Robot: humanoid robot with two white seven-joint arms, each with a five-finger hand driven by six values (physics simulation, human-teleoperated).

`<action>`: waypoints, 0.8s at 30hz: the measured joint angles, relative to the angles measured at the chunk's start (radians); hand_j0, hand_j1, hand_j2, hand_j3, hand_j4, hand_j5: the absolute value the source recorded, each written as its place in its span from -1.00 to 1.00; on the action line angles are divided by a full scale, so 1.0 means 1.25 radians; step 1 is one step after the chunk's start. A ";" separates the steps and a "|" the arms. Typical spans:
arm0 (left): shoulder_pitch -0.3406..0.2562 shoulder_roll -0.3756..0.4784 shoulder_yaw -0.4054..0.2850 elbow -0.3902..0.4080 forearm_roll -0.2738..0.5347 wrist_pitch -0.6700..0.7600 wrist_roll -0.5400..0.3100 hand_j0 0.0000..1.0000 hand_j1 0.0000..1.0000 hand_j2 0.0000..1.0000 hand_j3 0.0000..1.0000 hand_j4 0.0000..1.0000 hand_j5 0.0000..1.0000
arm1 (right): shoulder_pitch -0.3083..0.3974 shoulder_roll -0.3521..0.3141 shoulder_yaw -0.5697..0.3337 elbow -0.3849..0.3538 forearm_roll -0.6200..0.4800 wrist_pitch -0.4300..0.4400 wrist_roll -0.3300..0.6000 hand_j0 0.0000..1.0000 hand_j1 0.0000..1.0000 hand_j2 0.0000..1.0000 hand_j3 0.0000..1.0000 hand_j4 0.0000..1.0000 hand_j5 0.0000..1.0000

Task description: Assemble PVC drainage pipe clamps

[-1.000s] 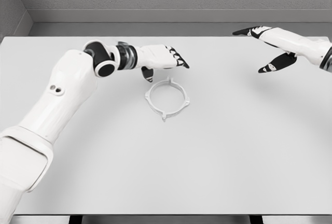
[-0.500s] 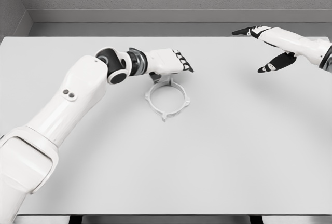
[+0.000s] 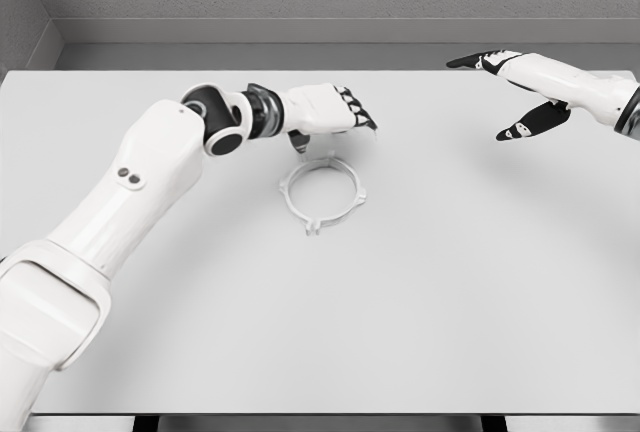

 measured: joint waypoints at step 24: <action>0.167 0.192 0.115 -0.083 0.498 -0.064 -0.114 1.00 1.00 1.00 1.00 1.00 1.00 | 0.001 0.000 0.000 0.000 0.000 0.000 0.000 1.00 1.00 1.00 1.00 1.00 1.00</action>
